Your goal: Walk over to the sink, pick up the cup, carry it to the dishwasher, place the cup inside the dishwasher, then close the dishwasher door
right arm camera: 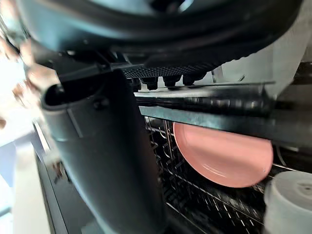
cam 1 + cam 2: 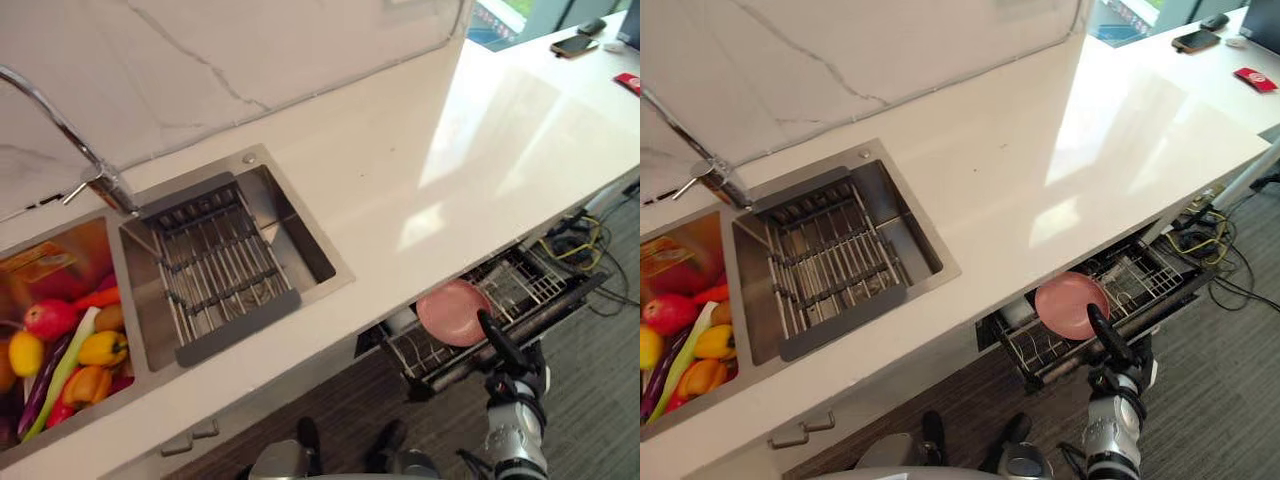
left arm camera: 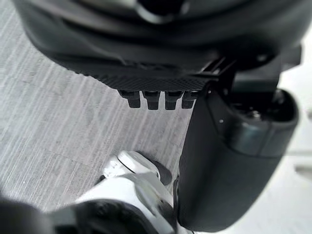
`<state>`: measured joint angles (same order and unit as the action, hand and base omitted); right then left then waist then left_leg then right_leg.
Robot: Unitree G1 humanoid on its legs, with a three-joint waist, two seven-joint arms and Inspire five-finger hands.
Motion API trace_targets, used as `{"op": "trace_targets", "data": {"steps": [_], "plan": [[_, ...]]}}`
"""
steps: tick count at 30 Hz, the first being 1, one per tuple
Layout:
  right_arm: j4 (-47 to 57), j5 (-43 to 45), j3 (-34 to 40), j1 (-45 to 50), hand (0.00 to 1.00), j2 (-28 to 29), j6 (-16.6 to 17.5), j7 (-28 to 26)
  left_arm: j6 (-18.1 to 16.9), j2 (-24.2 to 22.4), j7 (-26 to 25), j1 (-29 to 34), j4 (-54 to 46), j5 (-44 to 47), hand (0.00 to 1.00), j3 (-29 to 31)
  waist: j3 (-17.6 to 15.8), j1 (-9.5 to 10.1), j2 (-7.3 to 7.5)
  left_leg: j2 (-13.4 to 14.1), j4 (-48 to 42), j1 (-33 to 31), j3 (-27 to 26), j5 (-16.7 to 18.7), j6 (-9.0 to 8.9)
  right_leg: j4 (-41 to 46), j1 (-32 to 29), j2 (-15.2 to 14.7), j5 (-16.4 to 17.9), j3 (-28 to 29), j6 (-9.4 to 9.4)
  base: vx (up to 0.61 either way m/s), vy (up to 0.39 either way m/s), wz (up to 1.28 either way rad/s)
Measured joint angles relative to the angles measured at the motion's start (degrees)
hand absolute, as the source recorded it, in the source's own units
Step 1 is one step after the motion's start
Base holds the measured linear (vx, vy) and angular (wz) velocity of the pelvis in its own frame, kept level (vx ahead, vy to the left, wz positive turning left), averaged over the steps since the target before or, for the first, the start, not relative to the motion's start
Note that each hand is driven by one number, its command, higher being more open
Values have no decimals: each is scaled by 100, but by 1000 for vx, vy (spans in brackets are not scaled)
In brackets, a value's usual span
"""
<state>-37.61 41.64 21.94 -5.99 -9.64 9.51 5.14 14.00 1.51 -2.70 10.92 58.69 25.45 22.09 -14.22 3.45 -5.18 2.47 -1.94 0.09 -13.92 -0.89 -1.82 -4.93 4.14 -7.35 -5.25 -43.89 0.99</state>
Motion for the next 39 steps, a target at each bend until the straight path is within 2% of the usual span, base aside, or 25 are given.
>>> {"op": "trace_targets", "data": {"steps": [2,4,5,7,8,12,13,15,16,17,18,19,21,23,27,29,31,33,35,37,39], "plan": [[-41,166,-222,-429,100,-163,-279,-59,0,-31,46,8,36,-99,100,1,-56,57,-108,25,-18,-66,109,-51,-61,1,-1,28,15,-86,-32,-56,9,21],[-43,336,-386,-608,100,-241,-408,-266,-1,-44,79,48,45,-213,100,2,-78,97,-151,59,-42,-120,178,-65,-79,6,-2,68,37,-171,-65,-36,-8,13],[-43,387,-513,-558,100,-264,-492,-599,-14,-44,100,86,72,-248,100,2,-83,88,-147,84,-28,-152,227,-85,-93,16,-11,106,55,-182,-92,-27,-16,5],[-28,454,-750,-559,100,-246,-587,-797,-29,-40,111,72,161,-250,100,6,-84,92,-151,125,-5,-155,249,-108,-111,58,-39,148,81,-165,-130,-20,-18,-8],[23,562,-961,-559,100,-165,-649,-1066,-62,-32,129,63,201,-306,100,11,-86,97,-153,182,7,-152,288,-125,-136,129,-77,197,116,-122,-173,-19,-26,-11],[316,671,-1378,-533,100,-32,-820,-1103,-56,-16,161,-32,201,-306,100,51,-95,211,-146,350,17,-243,350,-152,-178,198,-237,381,237,-19,-323,-37,-58,-15],[415,670,-1460,-483,100,-48,-863,-1103,-54,-16,161,-48,201,-306,100,61,-96,236,-145,381,14,-270,355,-154,-181,183,-264,421,252,-12,-320,-38,-104,-17],[884,647,-2087,-167,100,-166,-966,-1125,-53,1,161,-68,184,-303,100,112,-116,281,-98,443,1,-355,322,-147,-155,155,-375,550,369,13,-300,-14,-78,-17],[973,636,-2288,-81,100,-188,-1002,-1174,-51,4,158,-65,189,-304,100,122,-111,289,-97,479,18,-369,321,-132,-87,200,-415,576,498,5,-173,15,-81,-17],[1146,577,-2714,101,100,-259,-1077,-1317,-55,-59,150,-75,254,-307,100,120,-86,261,-312,837,-58,-472,285,-269,-152,1362,-657,424,800,112,-742,19,-71,8],[1177,534,-2905,230,100,-232,-1087,-1402,-52,-21,136,-92,242,-302,100,128,-89,178,-189,729,-213,-505,258,-334,-242,1648,-707,172,1212,406,-515,23,-143,36],[1099,456,-3296,399,100,-242,-1246,-1579,-73,32,113,-95,208,-308,100,84,-84,194,-139,748,-238,-494,274,-351,-232,1651,-632,182,1355,274,-419,39,-157,61],[1079,214,-3840,667,100,-226,-1460,-1764,-110,-13,124,-100,215,-292,100,41,8,220,-119,716,-79,-511,222,-397,-239,1555,-629,278,1366,188,-439,45,-132,37],[665,-170,-4234,934,100,151,-1639,-1977,-196,-87,111,-40,234,-153,100,42,20,272,-111,729,186,-487,197,-467,-225,1389,-660,405,1357,181,-446,50,-64,6],[-256,-1122,-3885,1109,100,344,-1690,-1719,-392,-155,95,57,221,88,100,10,23,240,-62,718,314,-420,192,-506,-285,1355,-679,431,1331,269,-463,67,27,-13],[-806,-1473,-3305,913,100,449,-1479,-1554,-466,-141,81,89,225,170,100,-7,21,175,37,676,312,-364,213,-518,-297,1352,-643,411,1287,303,-452,75,111,-12],[-1162,-1655,-2888,857,100,406,-1263,-1365,-517,-109,71,100,224,243,100,-21,59,188,138,631,330,-272,214,-520,-299,1352,-560,345,1259,286,-407,69,136,8],[-1463,-1918,-2587,872,100,269,-1103,-1114,-523,-11,52,120,224,378,100,-73,116,189,299,531,379,-186,211,-515,-310,1353,-504,243,1237,270,-282,74,166,8],[-1720,-2150,-2367,884,100,227,-1092,-908,-506,107,18,105,221,504,100,-150,166,187,423,436,385,-175,205,-491,-278,1364,-491,130,1210,256,-177,57,143,7],[-2072,-2394,-2040,908,100,246,-1177,-742,-470,222,0,5,204,501,100,-203,239,188,593,268,402,-154,233,-408,-151,1530,-489,-98,1215,194,-53,72,180,20],[-2243,-2642,-1762,987,100,250,-1268,-680,-436,238,45,-72,127,502,100,-225,299,185,635,79,488,-65,301,-287,-15,1877,-475,-399,1279,159,76,70,184,21]]}}
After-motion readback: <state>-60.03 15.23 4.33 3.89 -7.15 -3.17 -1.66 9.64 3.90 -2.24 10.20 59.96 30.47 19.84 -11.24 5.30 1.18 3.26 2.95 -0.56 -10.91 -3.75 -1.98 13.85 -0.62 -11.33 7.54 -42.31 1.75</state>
